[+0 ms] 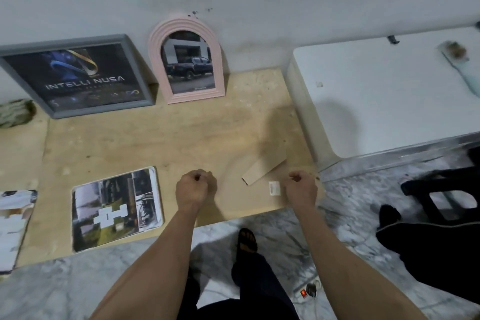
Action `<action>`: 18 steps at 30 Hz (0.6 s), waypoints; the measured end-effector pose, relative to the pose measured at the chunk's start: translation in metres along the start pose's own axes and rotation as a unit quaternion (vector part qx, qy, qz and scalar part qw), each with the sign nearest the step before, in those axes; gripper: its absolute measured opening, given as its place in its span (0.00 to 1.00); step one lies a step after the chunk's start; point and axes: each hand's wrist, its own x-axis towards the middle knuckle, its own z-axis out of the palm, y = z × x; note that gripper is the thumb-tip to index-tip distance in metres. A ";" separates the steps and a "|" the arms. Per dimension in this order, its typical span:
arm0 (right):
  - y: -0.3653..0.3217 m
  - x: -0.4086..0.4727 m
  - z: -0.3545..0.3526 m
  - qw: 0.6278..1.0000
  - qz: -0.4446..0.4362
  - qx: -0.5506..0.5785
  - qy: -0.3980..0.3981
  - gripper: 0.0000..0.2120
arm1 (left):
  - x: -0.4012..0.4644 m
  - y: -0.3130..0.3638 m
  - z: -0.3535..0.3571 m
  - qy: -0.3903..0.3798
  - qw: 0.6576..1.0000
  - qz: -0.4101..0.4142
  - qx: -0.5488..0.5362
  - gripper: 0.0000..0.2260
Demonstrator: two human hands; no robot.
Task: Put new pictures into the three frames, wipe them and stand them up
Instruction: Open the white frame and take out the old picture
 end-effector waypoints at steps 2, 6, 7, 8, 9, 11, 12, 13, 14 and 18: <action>-0.018 -0.013 0.020 0.998 -0.045 -0.021 -0.030 0.10 | 0.004 -0.009 -0.024 0.023 1.000 0.000 -0.003 0.11; -0.055 -0.059 0.080 0.976 -0.126 -0.061 -0.167 0.04 | 0.018 -0.046 -0.089 0.078 0.996 -0.027 0.016 0.12; -0.063 -0.073 0.097 0.965 -0.153 -0.085 -0.194 0.04 | 0.021 -0.058 -0.109 0.098 0.994 -0.034 0.020 0.11; -0.068 -0.085 0.113 0.955 -0.177 -0.106 -0.211 0.03 | 0.024 -0.070 -0.126 0.117 0.992 -0.041 0.025 0.11; -0.075 -0.100 0.133 0.947 -0.188 -0.122 -0.230 0.03 | 0.028 -0.086 -0.147 0.136 0.989 -0.044 0.034 0.11; -0.083 -0.127 0.166 0.933 -0.189 -0.153 -0.266 0.06 | 0.037 -0.116 -0.182 0.163 0.983 -0.044 0.071 0.12; -0.084 -0.138 0.179 0.928 -0.191 -0.170 -0.271 0.08 | 0.040 -0.128 -0.195 0.168 0.981 -0.042 0.090 0.14; -0.086 -0.148 0.194 0.923 -0.194 -0.192 -0.270 0.11 | 0.043 -0.140 -0.209 0.166 0.980 -0.042 0.102 0.14; -0.088 -0.158 0.209 0.919 -0.197 -0.213 -0.266 0.14 | 0.049 -0.150 -0.221 0.154 0.981 -0.039 0.110 0.14; -0.086 -0.180 0.237 0.903 -0.230 -0.282 -0.230 0.15 | 0.060 -0.171 -0.231 0.070 0.984 0.004 0.163 0.19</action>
